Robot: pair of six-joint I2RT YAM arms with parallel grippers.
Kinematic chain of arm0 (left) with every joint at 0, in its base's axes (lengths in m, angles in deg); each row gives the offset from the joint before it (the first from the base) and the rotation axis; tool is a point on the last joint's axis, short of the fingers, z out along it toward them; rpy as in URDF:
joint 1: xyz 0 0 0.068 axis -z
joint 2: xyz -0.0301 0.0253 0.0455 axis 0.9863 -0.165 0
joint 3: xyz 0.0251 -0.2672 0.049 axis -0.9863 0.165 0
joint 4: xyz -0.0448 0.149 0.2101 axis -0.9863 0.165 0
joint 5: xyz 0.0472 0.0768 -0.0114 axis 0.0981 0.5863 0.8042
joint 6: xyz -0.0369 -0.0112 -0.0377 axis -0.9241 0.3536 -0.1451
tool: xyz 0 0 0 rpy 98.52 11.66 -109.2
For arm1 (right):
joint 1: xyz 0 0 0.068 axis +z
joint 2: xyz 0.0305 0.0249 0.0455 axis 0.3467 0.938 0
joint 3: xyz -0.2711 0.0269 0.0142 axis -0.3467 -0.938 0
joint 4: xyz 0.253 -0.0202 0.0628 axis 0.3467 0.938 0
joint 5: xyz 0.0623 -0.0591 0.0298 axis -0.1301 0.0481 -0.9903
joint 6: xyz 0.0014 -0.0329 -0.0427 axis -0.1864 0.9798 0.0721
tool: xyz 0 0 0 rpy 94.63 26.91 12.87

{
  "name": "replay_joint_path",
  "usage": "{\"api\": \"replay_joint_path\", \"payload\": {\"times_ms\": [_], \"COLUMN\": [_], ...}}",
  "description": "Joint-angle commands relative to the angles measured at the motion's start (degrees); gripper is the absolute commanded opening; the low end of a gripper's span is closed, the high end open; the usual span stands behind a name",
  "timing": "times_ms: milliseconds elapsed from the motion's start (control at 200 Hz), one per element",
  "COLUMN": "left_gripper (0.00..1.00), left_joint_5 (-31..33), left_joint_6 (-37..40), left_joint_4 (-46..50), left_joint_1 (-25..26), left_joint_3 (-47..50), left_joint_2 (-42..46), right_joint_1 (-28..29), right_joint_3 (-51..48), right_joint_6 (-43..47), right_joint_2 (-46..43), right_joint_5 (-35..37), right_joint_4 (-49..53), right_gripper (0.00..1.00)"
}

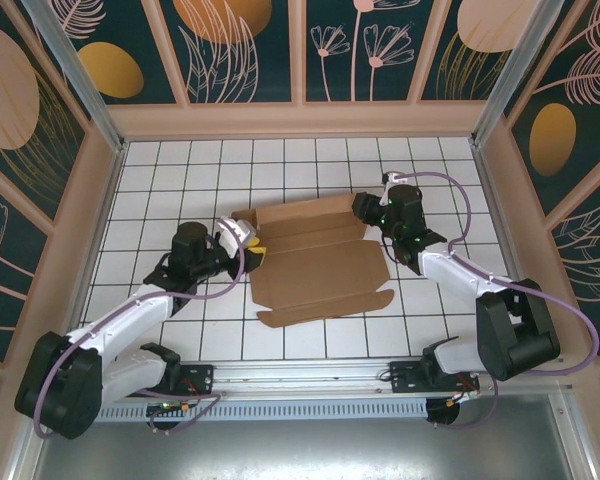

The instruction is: Fold the paper box

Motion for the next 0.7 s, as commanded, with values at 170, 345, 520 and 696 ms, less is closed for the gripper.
{"api": "replay_joint_path", "payload": {"times_ms": [170,345,520,696], "left_gripper": [0.35,0.22,0.25,0.29], "left_joint_5": [20.9,23.0,22.4,15.6], "left_joint_6": [-4.8,-4.0,-2.7,1.9], "left_joint_4": [-9.2,0.0,-3.6,-6.7], "left_joint_1": [-4.7,-7.6,-7.8,-7.8], "left_joint_3": [6.0,1.4,1.2,-0.4], "left_joint_2": [19.2,6.3,-1.1,-6.4], "right_joint_1": [0.5,0.5,0.5,0.5], "right_joint_3": [-1.4,-0.9,-0.2,-0.4], "right_joint_6": [0.1,0.0,0.0,0.1], "right_joint_2": [1.1,1.2,1.2,0.9], "right_joint_5": [0.2,-0.2,-0.8,-1.1], "right_joint_4": [3.0,3.1,3.7,3.8], "right_gripper": [0.48,0.48,0.48,0.48]}}
